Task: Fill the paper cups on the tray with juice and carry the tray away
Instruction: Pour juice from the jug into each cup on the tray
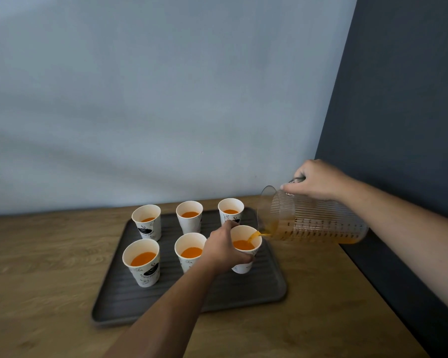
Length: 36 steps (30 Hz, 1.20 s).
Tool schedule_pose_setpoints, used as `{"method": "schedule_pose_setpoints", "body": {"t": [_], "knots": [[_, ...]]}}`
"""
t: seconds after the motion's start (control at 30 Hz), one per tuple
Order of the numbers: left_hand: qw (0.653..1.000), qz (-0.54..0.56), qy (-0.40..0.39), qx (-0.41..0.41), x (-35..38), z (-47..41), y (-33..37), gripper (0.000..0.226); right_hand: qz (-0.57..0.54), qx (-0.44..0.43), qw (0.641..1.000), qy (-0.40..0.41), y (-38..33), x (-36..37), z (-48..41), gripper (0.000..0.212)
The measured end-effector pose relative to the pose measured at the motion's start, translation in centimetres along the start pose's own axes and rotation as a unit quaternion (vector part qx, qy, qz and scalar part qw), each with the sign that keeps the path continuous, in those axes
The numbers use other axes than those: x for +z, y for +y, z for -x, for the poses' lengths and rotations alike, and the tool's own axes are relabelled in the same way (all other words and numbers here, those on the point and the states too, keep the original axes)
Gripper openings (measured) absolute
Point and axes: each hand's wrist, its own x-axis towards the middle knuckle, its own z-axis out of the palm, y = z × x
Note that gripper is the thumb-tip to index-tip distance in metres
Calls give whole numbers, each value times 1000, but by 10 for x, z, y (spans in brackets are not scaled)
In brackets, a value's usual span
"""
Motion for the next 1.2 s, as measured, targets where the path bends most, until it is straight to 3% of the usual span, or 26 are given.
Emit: {"method": "schedule_pose_setpoints", "body": {"t": [0.3, 0.6, 0.87, 1.07, 1.2], "knots": [[1000, 15, 17, -1, -2, 0, -1, 88, -35, 17, 999, 19, 11, 5, -4, 55], [999, 35, 28, -7, -5, -1, 3, 85, -183, 108, 975, 72, 34, 12, 3, 48], [1000, -11, 16, -12, 1, -6, 2, 81, -363, 211, 896, 144, 52, 18, 21, 38], [996, -83, 6, -20, 11, -10, 0, 85, -423, 245, 852, 186, 59, 25, 29, 42], [998, -40, 12, -39, 16, -12, -2, 85, -441, 265, 829, 220, 65, 32, 30, 43]]}}
